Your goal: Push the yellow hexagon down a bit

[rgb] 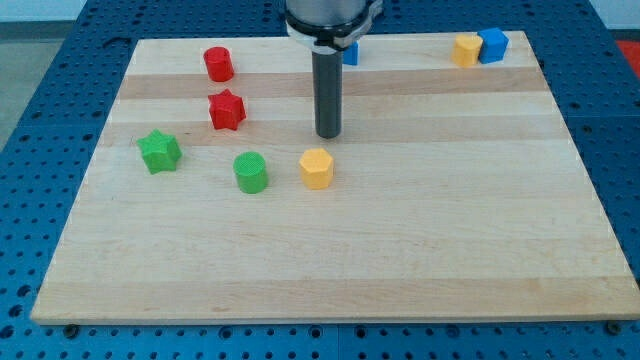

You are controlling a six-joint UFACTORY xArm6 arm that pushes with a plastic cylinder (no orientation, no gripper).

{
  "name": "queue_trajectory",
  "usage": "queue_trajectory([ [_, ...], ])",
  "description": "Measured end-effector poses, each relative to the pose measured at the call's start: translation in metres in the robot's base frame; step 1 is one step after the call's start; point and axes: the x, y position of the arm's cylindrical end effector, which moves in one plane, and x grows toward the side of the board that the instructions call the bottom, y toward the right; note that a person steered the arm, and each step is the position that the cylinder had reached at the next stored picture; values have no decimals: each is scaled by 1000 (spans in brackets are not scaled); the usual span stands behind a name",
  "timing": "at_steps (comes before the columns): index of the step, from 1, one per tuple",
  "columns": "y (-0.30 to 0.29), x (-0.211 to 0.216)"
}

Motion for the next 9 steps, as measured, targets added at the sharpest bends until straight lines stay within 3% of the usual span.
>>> queue_trajectory([
  [9,-49,46],
])
